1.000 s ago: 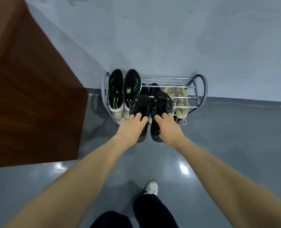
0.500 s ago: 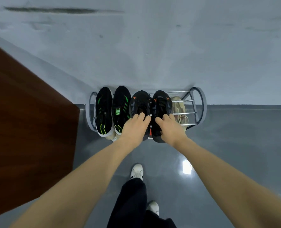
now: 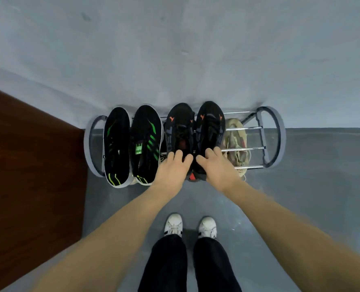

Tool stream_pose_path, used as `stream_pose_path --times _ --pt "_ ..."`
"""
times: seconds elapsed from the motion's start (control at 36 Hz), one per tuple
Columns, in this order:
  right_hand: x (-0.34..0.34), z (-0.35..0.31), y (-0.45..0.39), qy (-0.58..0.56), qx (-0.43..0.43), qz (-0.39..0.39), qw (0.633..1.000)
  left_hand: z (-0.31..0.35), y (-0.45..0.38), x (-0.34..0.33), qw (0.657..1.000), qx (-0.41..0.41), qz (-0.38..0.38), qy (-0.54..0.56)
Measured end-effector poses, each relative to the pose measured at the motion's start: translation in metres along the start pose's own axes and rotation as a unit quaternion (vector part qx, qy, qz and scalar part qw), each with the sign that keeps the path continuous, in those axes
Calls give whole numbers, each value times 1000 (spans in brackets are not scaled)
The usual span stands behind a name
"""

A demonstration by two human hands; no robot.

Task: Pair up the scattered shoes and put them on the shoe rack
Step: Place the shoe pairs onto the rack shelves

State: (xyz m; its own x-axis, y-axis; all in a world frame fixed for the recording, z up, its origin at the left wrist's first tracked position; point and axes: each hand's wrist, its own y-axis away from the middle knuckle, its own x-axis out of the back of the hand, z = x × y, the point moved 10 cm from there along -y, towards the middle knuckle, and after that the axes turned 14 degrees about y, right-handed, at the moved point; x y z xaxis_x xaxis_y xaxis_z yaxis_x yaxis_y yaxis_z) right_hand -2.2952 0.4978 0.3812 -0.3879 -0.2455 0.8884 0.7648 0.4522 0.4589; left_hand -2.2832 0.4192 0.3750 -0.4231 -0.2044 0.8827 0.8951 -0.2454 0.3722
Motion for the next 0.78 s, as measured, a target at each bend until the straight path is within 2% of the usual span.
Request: stream_pose_path --times 0.08,0.17,0.31,0.78 --pt "-16 3 1 -34 -20 16 999 -11 -2 -12 999 32 25 24" --pt "-26 8 -3 -58 -34 30 997 -20 -6 -26 997 63 8 48" --pt "-53 1 -10 -84 -21 -14 996 -33 -6 -49 992 108 -7 67" --pt "-80 -7 -17 -81 -23 11 996 -37 -9 -76 993 80 -4 83"
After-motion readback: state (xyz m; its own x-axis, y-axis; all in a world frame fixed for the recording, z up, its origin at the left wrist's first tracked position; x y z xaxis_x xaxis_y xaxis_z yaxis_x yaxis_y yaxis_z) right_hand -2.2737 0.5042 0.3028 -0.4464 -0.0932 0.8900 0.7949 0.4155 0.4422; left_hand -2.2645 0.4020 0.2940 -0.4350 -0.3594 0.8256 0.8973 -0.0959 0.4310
